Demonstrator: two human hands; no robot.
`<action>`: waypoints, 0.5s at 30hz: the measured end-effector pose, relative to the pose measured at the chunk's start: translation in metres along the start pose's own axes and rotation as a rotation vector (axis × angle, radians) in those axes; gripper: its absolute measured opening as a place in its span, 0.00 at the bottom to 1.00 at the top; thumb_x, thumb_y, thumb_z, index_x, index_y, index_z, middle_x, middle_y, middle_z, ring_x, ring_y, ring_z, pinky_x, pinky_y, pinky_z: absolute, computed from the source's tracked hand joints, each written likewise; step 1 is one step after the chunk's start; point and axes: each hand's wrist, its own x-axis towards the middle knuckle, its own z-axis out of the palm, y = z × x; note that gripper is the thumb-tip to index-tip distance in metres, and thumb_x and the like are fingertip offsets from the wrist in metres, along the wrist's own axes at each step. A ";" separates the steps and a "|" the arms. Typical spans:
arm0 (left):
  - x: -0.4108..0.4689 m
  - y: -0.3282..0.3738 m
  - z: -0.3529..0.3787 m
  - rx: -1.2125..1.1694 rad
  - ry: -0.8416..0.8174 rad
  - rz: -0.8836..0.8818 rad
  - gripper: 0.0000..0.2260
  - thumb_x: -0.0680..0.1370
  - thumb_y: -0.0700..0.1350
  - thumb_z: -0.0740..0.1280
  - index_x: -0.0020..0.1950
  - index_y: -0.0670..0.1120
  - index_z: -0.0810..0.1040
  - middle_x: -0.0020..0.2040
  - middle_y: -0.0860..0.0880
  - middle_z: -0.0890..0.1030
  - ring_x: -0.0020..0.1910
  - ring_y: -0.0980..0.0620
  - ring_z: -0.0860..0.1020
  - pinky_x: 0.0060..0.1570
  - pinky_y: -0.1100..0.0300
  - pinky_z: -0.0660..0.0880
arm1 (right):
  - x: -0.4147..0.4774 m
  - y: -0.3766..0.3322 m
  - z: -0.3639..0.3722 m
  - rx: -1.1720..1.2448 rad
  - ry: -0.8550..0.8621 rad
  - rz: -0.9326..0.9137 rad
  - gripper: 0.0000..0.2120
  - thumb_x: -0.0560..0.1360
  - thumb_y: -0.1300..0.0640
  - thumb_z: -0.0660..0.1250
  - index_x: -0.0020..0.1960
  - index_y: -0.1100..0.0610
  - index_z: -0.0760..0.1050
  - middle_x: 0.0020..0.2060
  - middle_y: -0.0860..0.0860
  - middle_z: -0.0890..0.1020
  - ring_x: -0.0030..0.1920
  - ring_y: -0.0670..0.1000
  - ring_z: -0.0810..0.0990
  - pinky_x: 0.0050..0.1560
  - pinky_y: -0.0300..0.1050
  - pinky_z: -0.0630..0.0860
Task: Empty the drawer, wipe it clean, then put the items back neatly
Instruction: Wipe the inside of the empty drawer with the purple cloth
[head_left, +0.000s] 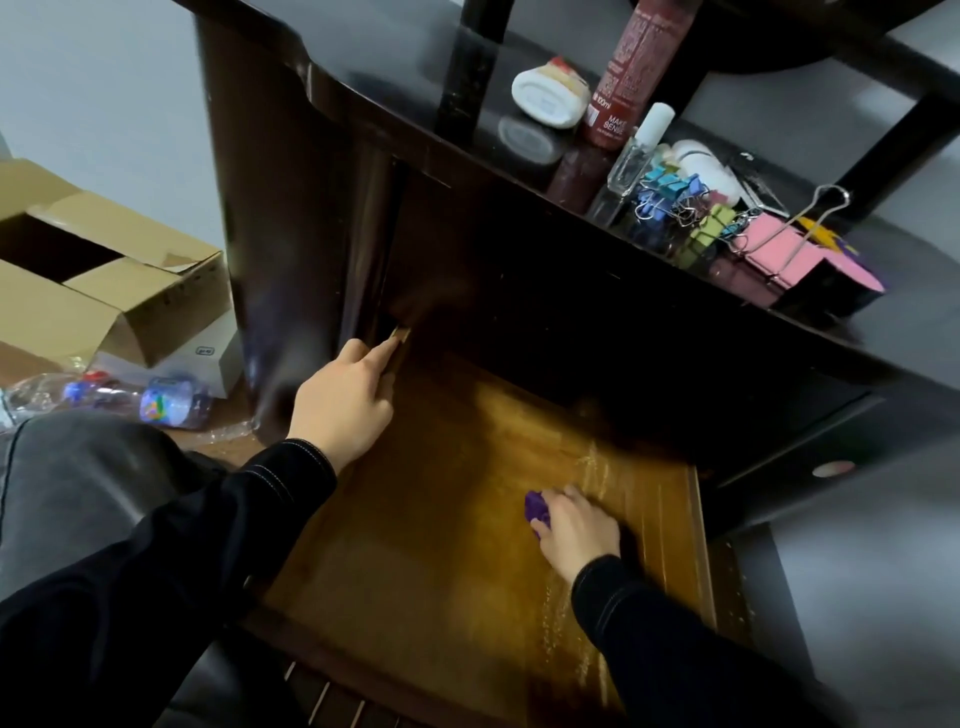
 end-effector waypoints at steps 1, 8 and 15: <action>0.000 -0.001 0.001 0.004 0.000 0.004 0.23 0.82 0.46 0.61 0.78 0.51 0.66 0.55 0.48 0.74 0.51 0.42 0.78 0.46 0.48 0.77 | 0.009 0.000 -0.003 0.005 0.004 0.015 0.16 0.81 0.46 0.65 0.66 0.51 0.73 0.59 0.51 0.77 0.54 0.53 0.81 0.48 0.47 0.78; 0.003 -0.006 0.006 0.036 0.017 0.020 0.23 0.82 0.46 0.61 0.78 0.52 0.66 0.55 0.49 0.74 0.50 0.43 0.78 0.44 0.50 0.77 | 0.109 0.016 -0.028 0.027 0.024 0.254 0.16 0.84 0.46 0.57 0.60 0.54 0.78 0.54 0.55 0.82 0.56 0.57 0.82 0.50 0.45 0.75; 0.002 -0.001 0.002 0.040 0.006 0.011 0.22 0.82 0.46 0.61 0.77 0.51 0.67 0.55 0.48 0.75 0.51 0.42 0.78 0.46 0.48 0.77 | 0.079 0.013 -0.028 -0.039 0.070 0.142 0.13 0.83 0.47 0.61 0.62 0.52 0.77 0.55 0.53 0.81 0.54 0.56 0.82 0.46 0.45 0.75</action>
